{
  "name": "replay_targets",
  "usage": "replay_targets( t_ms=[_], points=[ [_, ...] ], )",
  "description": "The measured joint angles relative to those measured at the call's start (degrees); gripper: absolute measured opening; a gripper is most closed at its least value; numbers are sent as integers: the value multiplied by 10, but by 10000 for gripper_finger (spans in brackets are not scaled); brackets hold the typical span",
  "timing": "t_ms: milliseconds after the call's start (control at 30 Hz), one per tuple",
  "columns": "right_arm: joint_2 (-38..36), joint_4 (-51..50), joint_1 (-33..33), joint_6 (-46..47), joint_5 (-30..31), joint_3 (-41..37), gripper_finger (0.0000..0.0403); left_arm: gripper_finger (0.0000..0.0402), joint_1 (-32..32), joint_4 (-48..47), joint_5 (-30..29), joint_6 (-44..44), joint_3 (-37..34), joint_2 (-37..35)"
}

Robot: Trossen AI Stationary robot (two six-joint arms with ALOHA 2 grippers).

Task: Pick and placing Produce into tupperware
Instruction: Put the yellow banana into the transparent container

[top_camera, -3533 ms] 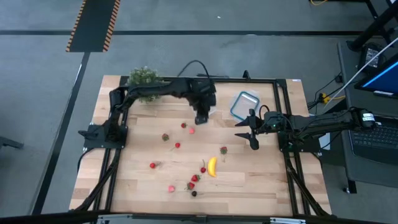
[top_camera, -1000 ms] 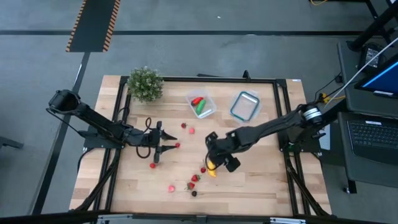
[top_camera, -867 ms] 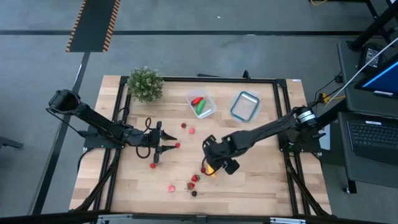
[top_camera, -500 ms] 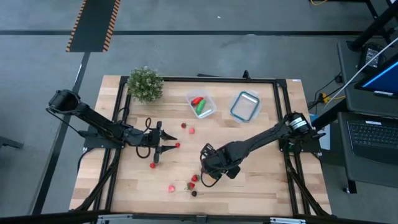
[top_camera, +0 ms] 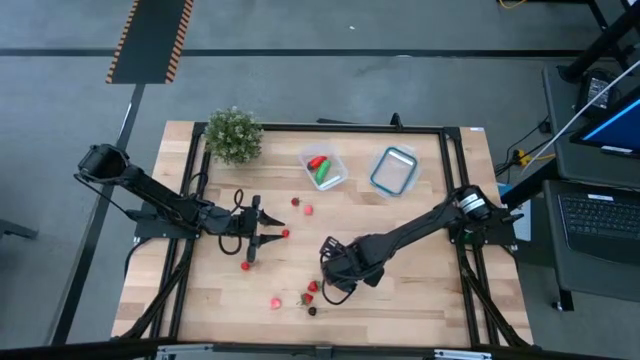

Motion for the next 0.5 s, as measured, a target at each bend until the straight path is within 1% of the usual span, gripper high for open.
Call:
replay_targets(
  t_ms=[133,300,500],
  points=[
    [23,6,0,-1,0,0,218,152,0,0,0,0,0,0],
    [47,42,0,-2,0,0,218,152,0,0,0,0,0,0],
    [52,42,0,-1,3,1,218,152,0,0,0,0,0,0]
  ],
)
